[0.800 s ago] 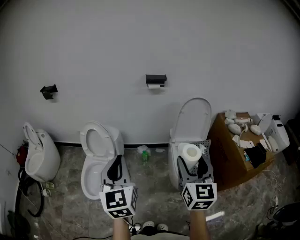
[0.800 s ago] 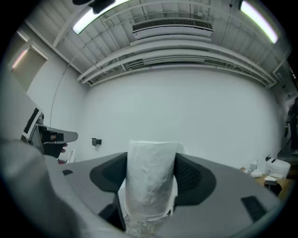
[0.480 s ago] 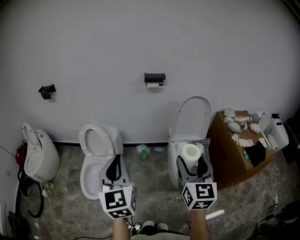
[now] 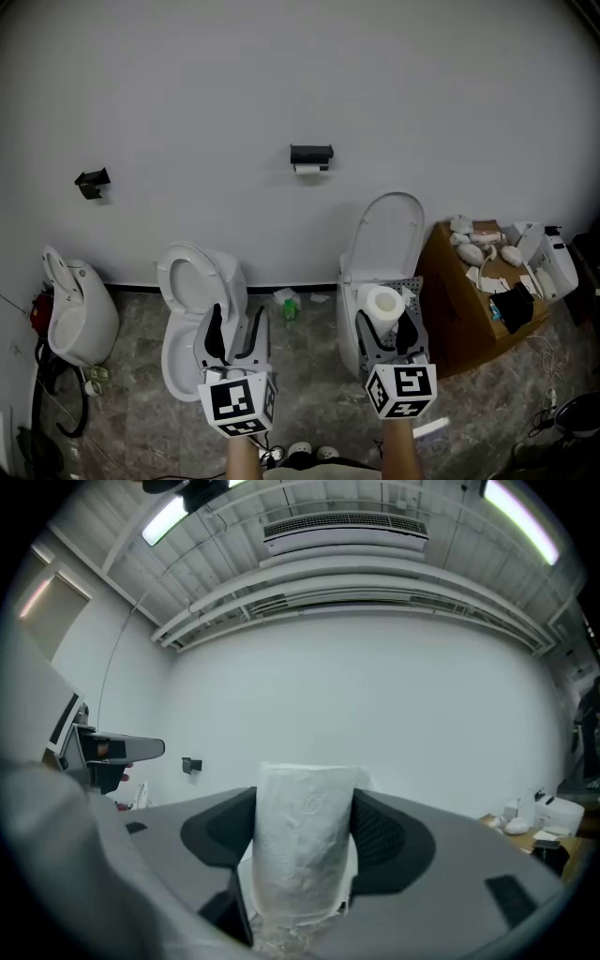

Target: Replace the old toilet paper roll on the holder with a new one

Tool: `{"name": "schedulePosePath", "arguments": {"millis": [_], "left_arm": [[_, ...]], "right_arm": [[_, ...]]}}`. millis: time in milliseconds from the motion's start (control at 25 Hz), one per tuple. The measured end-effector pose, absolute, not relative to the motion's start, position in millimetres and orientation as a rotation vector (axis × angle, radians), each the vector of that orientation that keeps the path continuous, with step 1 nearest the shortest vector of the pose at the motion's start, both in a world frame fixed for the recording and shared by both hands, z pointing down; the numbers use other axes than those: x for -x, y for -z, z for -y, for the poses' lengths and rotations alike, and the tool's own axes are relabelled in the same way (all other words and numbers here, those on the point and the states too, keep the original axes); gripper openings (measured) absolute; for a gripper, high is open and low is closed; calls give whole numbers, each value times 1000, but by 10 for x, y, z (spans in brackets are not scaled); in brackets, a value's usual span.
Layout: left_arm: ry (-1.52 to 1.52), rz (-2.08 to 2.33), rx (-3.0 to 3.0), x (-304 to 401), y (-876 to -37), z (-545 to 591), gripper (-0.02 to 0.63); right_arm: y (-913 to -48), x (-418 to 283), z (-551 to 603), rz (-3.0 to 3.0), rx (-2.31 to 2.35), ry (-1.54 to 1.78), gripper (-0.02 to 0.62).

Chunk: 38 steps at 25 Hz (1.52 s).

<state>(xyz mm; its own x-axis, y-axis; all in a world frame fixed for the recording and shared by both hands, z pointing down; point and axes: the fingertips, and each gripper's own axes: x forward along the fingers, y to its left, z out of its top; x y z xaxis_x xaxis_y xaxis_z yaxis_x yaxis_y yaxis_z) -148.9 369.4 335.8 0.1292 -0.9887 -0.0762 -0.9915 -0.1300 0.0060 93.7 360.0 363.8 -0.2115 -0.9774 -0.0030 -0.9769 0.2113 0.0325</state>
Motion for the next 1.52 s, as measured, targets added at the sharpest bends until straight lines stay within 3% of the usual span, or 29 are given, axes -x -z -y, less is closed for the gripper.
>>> {"name": "schedulePosePath", "arguments": {"millis": [720,1520], "left_arm": [[-48,-2052,2322,1814,-3542,-3073,293],[-56,-2096,2228,1296,-3331,-670,293]], "right_arm": [[-3810,-767,-3007,2402,-2004,-25,293],[-3563,-1289,-400,2486,-1960,7,293]]}}
